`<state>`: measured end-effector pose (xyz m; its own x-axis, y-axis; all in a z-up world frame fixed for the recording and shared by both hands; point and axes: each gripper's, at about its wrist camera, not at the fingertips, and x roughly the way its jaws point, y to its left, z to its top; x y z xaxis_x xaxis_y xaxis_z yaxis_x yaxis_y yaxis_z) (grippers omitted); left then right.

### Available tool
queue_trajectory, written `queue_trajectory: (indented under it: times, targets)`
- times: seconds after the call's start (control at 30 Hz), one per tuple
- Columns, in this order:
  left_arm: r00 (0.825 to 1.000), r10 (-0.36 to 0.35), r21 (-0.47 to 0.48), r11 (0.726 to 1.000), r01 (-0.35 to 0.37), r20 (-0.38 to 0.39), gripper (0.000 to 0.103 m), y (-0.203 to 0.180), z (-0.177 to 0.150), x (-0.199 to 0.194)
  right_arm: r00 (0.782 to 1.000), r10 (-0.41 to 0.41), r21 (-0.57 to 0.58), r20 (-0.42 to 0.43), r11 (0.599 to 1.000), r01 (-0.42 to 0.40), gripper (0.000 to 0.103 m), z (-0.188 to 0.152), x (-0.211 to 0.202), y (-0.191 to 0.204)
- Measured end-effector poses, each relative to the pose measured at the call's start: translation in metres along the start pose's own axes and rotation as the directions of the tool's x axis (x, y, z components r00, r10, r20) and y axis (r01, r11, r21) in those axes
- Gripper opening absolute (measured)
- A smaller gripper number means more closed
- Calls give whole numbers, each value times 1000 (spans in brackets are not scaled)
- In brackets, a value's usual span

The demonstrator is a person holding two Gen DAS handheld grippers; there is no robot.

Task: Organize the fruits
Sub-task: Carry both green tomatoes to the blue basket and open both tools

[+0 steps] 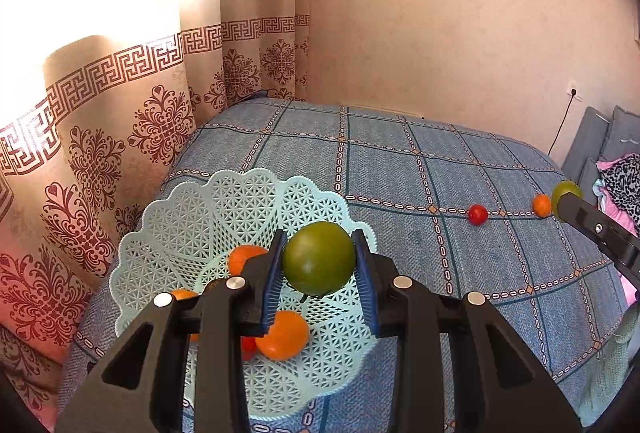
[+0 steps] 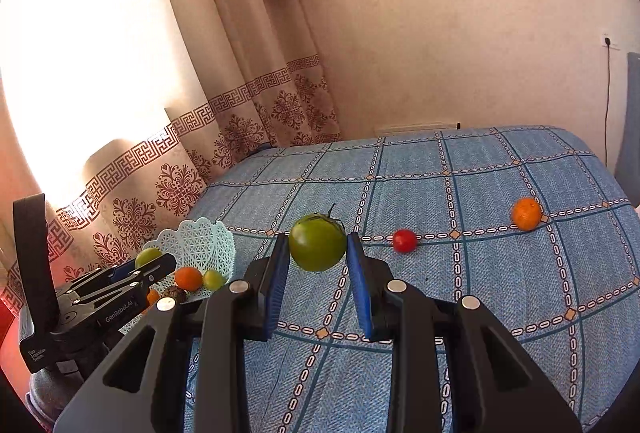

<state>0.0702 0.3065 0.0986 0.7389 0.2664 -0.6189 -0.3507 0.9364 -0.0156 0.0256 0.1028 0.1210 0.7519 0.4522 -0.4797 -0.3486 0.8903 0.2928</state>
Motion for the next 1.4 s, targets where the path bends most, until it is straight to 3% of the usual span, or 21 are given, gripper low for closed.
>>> queue_trajectory:
  times: [0.4,0.83,0.87,0.9,0.97,1.27,1.4]
  targets:
    - [998,44,-25,999,-46,-42,34,43,-26,-1,996,57,-54,-67,997,-60,29,-13,31,48]
    - [995,20,-58,998,-26,-94,35,65,-46,10,985,89,-102,-144,989,-105,29,-31,63,92]
    - [995,17,-67,998,-23,-95,40,68,-46,10,985,91,-105,-148,989,-107,29,-32,64,95]
    - [996,10,-78,997,-17,-92,53,71,-46,9,984,93,-109,-152,988,-110,29,-33,66,97]
    - [997,13,-96,995,-20,-72,61,75,-45,4,983,95,-116,-158,987,-114,30,-35,68,101]
    - [998,40,-137,989,-46,-46,62,96,-38,-6,978,101,-134,-184,983,-127,30,-43,77,111]
    - [998,52,-156,986,-58,-41,71,102,-39,-8,976,100,-142,-196,981,-129,30,-46,81,115]
